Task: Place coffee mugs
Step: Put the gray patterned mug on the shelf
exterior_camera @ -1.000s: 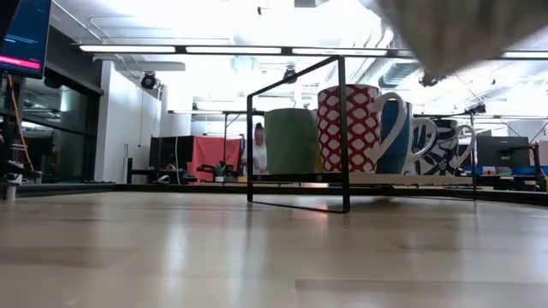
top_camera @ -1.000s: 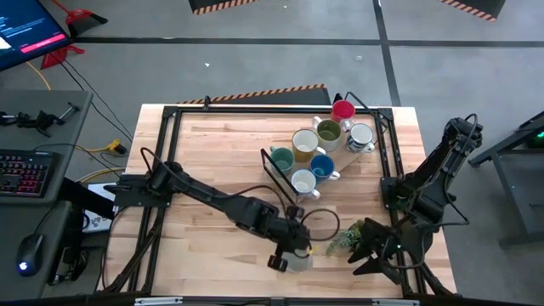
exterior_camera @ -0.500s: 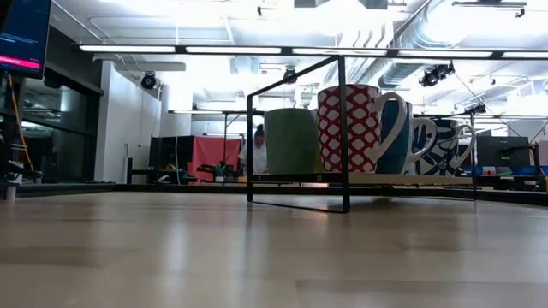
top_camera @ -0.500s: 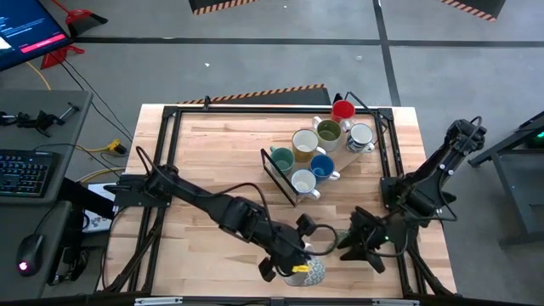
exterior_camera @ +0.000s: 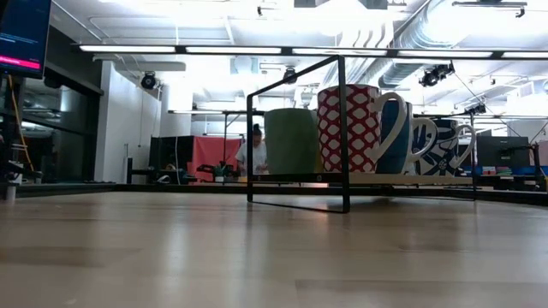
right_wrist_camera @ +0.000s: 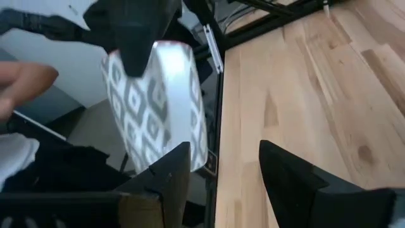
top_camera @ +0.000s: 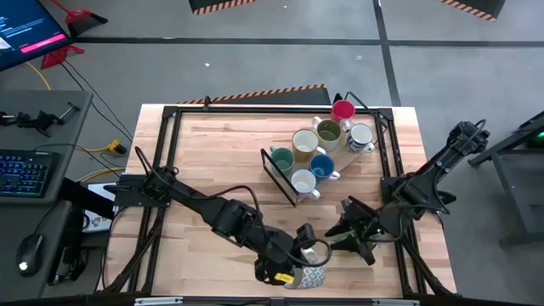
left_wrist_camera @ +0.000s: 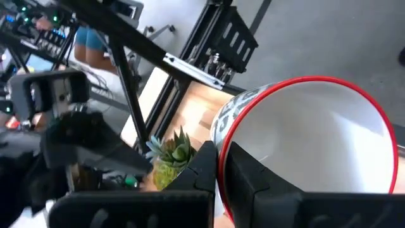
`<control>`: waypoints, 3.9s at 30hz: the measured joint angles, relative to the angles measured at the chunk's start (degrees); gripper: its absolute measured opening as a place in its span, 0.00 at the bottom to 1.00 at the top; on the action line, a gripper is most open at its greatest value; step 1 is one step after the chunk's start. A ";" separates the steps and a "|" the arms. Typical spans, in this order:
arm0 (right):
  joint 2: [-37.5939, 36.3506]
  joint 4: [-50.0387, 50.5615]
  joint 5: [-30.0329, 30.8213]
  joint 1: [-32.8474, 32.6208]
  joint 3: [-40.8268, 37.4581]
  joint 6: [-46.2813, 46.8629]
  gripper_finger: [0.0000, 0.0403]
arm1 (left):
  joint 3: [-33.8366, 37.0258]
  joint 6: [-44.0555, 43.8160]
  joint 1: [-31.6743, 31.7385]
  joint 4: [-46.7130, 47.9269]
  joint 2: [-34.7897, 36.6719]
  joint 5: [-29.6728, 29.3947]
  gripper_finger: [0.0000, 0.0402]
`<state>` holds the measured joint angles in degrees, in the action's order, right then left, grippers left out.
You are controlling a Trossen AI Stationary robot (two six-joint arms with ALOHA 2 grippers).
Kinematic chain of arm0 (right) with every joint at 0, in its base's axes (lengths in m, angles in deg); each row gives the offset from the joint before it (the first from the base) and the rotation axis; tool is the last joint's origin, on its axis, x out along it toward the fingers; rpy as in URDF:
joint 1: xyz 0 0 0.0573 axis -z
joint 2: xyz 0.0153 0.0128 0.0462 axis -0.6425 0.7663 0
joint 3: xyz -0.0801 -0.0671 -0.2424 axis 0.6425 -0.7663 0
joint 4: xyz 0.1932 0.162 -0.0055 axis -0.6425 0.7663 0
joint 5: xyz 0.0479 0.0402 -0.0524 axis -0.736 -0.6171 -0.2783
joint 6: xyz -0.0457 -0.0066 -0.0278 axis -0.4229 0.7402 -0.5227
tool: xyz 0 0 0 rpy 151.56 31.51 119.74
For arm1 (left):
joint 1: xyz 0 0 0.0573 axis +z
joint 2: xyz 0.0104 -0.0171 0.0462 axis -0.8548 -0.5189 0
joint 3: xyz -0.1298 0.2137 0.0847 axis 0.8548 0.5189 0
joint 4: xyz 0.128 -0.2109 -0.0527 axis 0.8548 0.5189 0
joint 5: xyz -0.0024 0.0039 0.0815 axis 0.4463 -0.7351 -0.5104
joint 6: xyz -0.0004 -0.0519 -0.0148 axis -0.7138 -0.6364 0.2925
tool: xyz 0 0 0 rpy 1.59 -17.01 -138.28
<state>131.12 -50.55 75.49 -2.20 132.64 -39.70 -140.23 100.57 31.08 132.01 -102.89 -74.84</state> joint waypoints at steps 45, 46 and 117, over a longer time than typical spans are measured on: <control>9.94 -20.83 -22.15 8.83 -0.02 -6.31 0.46 | 0.00 2.24 2.95 -0.34 -0.37 6.16 0.01; 9.94 -20.79 -22.17 8.83 -0.02 -6.44 0.44 | 0.00 2.27 2.89 -0.80 -0.54 6.20 0.01; 5.46 -13.58 66.73 8.81 29.98 -71.98 0.07 | 6.78 -51.39 -8.11 39.05 18.78 -10.27 0.44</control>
<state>136.59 -64.13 142.22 6.61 162.61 -111.68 -133.45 49.18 22.97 171.06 -84.11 -85.11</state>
